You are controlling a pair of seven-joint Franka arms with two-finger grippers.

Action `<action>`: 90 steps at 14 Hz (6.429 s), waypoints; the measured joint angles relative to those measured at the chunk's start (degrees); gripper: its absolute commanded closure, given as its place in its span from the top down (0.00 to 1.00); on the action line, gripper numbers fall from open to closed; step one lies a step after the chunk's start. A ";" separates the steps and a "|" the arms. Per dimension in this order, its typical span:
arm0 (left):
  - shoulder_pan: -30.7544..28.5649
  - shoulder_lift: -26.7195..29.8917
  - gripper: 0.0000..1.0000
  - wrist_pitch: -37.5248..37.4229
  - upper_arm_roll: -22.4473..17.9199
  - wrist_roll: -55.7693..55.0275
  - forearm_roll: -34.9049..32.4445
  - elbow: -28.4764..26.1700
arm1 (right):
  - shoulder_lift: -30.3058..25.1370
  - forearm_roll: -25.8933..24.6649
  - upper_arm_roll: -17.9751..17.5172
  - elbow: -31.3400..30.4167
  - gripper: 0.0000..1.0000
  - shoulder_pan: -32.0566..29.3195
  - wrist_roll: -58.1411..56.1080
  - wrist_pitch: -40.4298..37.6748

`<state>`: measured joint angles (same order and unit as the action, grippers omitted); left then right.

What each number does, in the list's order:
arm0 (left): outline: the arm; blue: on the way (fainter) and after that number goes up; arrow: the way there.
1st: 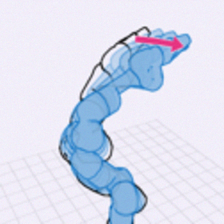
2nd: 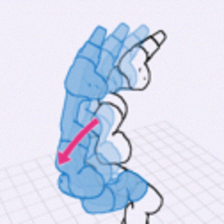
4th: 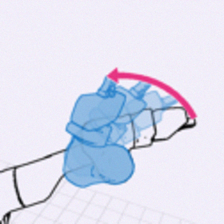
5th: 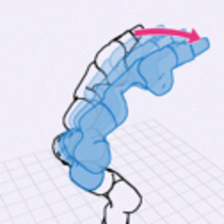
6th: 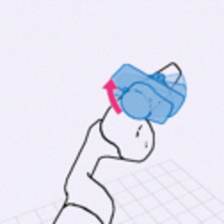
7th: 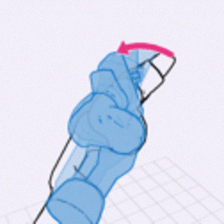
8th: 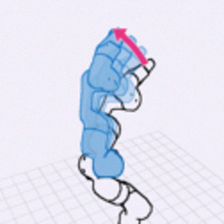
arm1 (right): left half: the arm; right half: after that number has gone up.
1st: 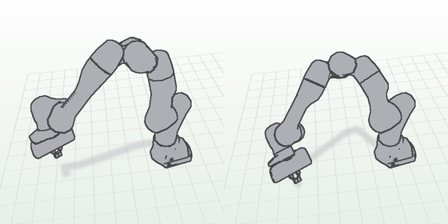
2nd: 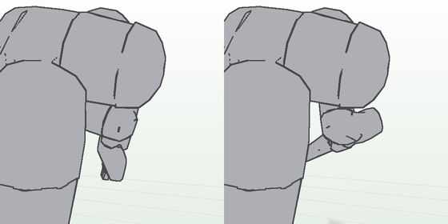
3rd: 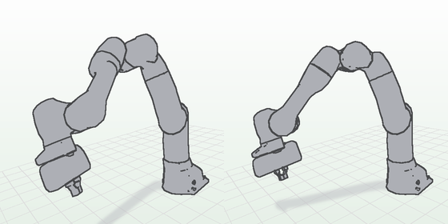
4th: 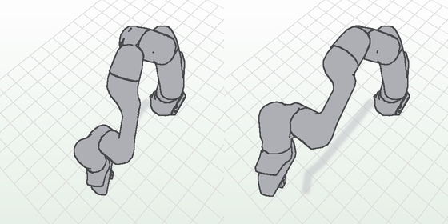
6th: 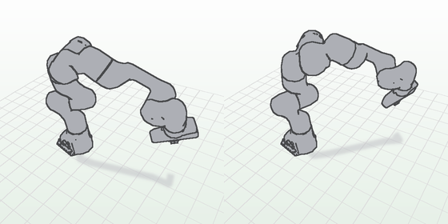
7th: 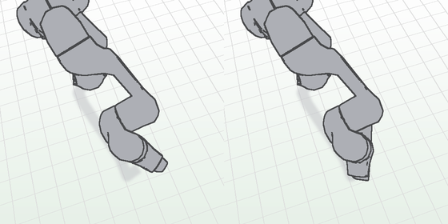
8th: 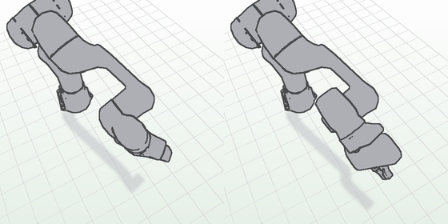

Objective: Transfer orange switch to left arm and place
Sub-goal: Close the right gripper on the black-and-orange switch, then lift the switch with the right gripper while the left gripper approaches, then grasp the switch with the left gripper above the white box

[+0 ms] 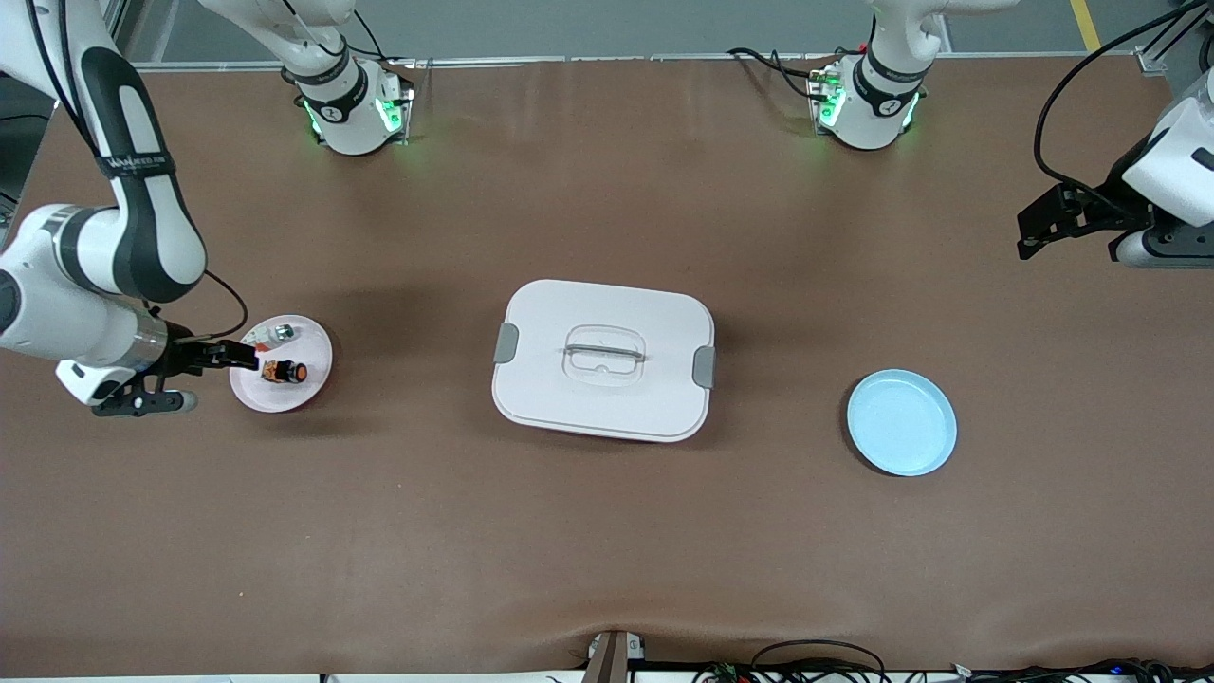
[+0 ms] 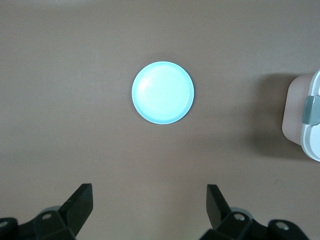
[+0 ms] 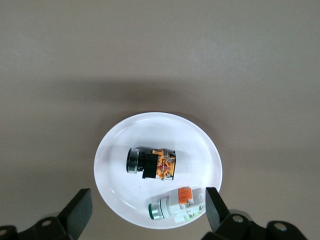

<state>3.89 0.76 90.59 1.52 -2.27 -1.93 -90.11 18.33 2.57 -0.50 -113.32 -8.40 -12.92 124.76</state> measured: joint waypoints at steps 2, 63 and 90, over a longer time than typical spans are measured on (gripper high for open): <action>0.01 -0.17 1.00 0.00 0.00 0.00 0.00 0.00 | 1.06 3.28 0.00 -1.77 1.00 0.00 -0.04 2.44; 0.41 -0.98 1.00 2.70 2.77 -5.23 24.25 -0.12 | 4.18 27.98 -1.78 27.15 0.00 25.78 70.48 -23.34; 1.47 -10.73 0.76 36.07 20.01 0.59 63.35 -10.66 | 14.06 32.41 -1.77 48.67 0.00 41.02 116.49 -4.17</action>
<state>5.37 -9.96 126.66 21.53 -1.68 61.42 -100.76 32.38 34.99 -2.27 -64.65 32.61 103.57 120.59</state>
